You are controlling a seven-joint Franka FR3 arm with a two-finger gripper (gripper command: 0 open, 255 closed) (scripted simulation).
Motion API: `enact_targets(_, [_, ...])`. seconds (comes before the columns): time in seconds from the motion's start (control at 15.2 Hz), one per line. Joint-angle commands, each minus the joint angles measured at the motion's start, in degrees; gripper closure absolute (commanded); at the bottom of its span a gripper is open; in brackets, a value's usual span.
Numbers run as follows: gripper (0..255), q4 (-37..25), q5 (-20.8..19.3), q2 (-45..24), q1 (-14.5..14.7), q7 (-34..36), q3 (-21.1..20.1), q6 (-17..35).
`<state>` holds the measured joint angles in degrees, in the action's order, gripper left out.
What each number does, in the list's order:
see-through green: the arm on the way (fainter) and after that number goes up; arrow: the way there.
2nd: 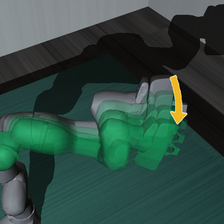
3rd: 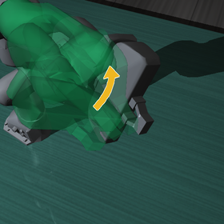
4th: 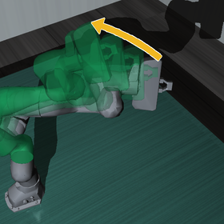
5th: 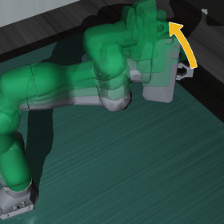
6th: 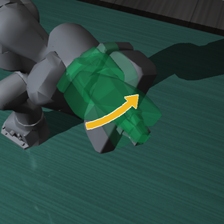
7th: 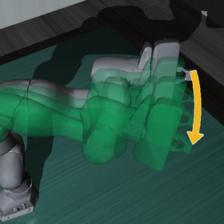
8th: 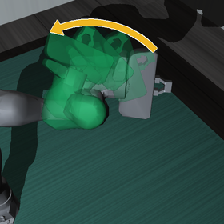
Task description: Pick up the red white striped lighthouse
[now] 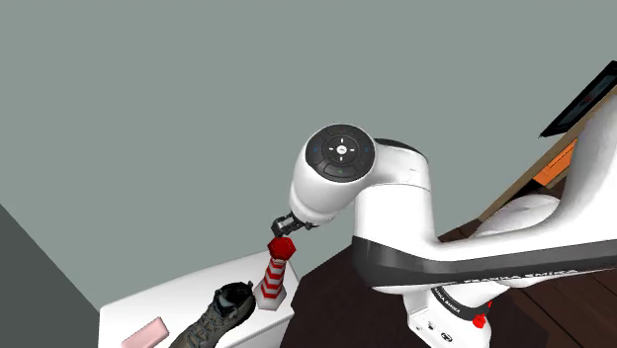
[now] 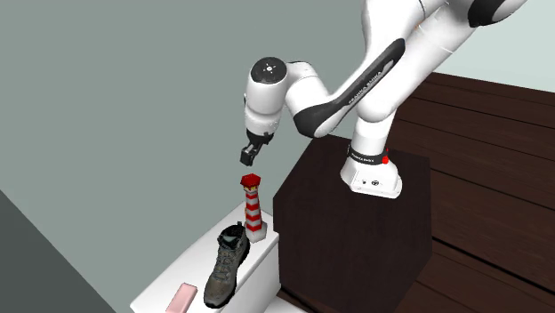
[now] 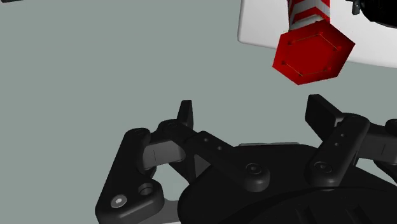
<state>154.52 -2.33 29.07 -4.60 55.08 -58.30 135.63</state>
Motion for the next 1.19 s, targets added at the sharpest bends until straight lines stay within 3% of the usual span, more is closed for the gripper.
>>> enact_targets(0.0, [0, -1.6, -4.0, -4.2, -6.1, 6.0, -8.0, 2.2])
enact_targets(0.13, [0, -3.7, -9.0, -8.1, -15.5, 12.5, -18.7, 3.6])
enact_targets(0.2, [0, -4.9, -11.5, -9.6, -21.9, 15.7, -25.7, 4.1])
enact_targets(0.26, [0, -5.5, -12.2, -9.8, -25.9, 16.8, -30.1, 4.4])
enact_targets(0.73, [0, -5.3, -9.8, -6.9, -40.7, 17.3, -45.7, 10.2])
enact_targets(0.86, [0, -5.3, -9.4, -6.5, -41.6, 17.2, -46.8, 10.7])
enact_targets(0.92, [255, -5.4, -9.3, -6.4, -41.9, 17.1, -47.0, 10.8])
enact_targets(1.12, [255, -5.3, -9.4, -6.5, -41.7, 17.1, -46.8, 10.7])
